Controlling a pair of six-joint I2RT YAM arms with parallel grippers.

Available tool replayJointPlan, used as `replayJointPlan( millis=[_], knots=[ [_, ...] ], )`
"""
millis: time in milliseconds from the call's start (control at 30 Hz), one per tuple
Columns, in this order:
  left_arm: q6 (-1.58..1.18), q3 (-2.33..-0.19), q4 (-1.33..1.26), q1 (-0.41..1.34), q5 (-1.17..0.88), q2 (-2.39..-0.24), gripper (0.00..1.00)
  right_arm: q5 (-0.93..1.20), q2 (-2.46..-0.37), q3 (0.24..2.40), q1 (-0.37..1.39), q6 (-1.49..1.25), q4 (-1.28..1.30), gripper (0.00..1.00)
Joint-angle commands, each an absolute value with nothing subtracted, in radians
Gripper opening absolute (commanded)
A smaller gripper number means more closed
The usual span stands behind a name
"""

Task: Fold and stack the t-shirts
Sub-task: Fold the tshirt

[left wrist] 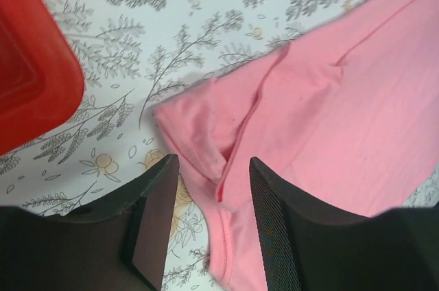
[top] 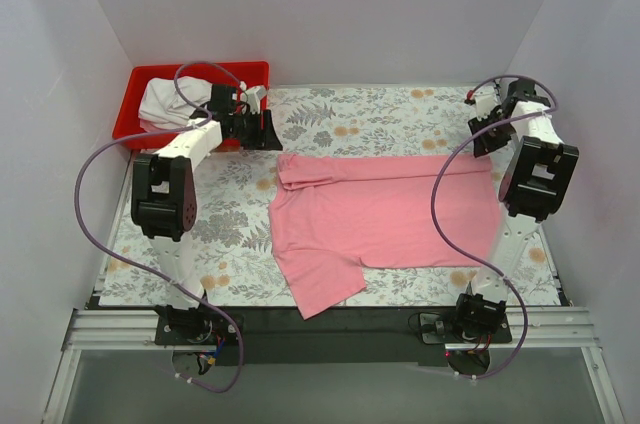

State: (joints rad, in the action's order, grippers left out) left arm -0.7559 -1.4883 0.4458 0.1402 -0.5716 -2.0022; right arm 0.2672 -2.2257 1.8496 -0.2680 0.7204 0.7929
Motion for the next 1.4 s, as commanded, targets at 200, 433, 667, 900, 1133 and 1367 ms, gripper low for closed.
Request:
replayJointPlan(
  millis=[200,433,667,900,1133,1367],
  knots=[
    [-0.629,-1.566,0.561,0.218,-0.638,-1.948,0.45,0.236,-2.166,1.790,-0.267,0.799,0.854,0.34],
    [-0.583,-1.635,0.623,0.299,-0.526,-2.031,0.45,0.216,-2.161,1.735,-0.267,0.821,0.864,0.32],
    [-0.561,-1.651,0.652,0.341,-0.447,-2.080,0.46,0.207,-2.131,1.707,-0.270,0.833,0.868,0.32],
    [-0.555,-1.643,0.666,0.353,-0.434,-2.082,0.45,0.202,-2.109,1.701,-0.273,0.845,0.871,0.32],
    [-0.545,-1.644,0.676,0.359,-0.428,-2.088,0.40,0.213,-2.120,1.746,-0.273,0.833,0.871,0.34],
    [-0.545,-1.680,0.686,0.365,-0.405,-2.117,0.44,0.224,-2.134,1.778,-0.273,0.824,0.881,0.39]
  ],
)
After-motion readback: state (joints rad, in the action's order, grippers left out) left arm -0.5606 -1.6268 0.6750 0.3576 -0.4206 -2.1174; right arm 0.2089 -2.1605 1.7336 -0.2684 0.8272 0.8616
